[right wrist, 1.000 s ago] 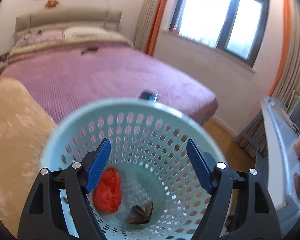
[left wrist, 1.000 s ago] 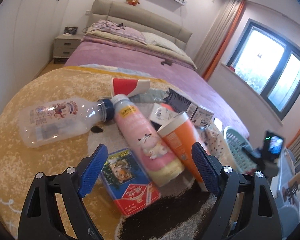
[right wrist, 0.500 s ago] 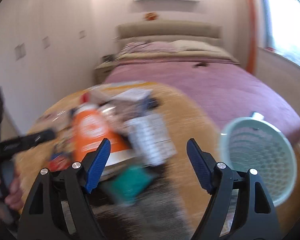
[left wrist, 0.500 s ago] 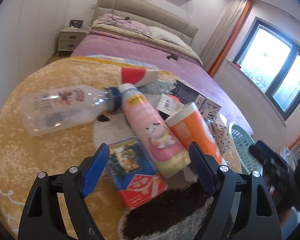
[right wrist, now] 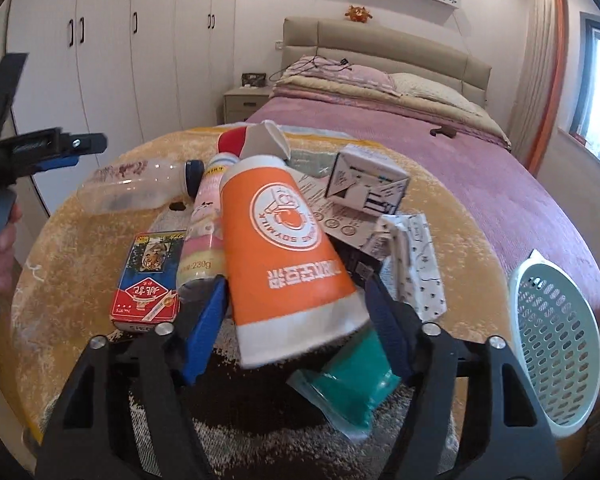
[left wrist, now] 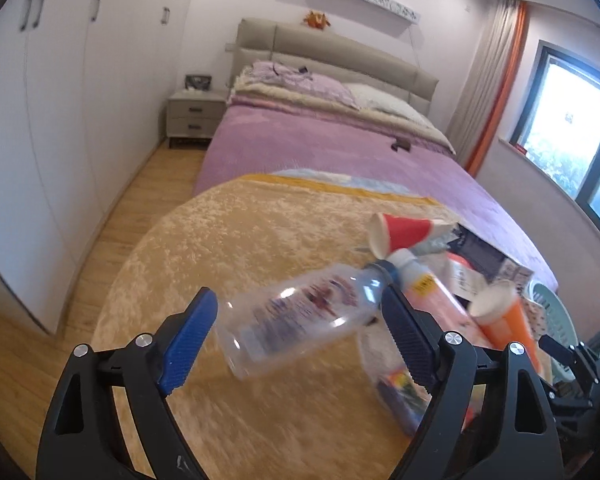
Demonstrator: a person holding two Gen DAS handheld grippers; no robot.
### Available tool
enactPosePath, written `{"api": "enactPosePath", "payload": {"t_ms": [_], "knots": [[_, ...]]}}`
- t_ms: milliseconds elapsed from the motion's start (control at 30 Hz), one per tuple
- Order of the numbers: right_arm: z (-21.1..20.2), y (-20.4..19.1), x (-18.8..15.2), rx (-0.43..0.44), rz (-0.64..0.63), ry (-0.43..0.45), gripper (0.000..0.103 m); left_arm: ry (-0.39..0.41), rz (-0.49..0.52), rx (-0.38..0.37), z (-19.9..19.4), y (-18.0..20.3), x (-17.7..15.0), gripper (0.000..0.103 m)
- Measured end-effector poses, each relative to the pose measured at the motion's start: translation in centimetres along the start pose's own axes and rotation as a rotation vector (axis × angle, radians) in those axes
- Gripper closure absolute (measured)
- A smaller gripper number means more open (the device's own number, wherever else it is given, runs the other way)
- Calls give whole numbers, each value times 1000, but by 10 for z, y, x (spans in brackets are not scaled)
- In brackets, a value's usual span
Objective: Collect trash
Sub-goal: 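Grasp the clear plastic milk bottle with the left tool while the right tool grasps the orange cup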
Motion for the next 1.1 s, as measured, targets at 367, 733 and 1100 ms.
{"api": "enactPosePath", "payload": {"t_ms": [367, 733, 1100], "knots": [[3, 4, 12, 68, 71, -6, 55, -148, 56, -201, 23, 17, -29, 20], [2, 30, 26, 154, 269, -27, 54, -203, 64, -210, 26, 50, -42, 18], [10, 22, 24, 129, 258, -42, 43, -246, 91, -19, 54, 48, -46, 35]]}}
Point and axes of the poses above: each gripper's, at about its wrist camera, not at the fingertips, and z roughly the way its jaws point, y to its right, x to its top, the point moved 8 cm from there along z, roughly the way its jaws point, and after that the axes turned 10 degrees about z, right-handed, at the moved point
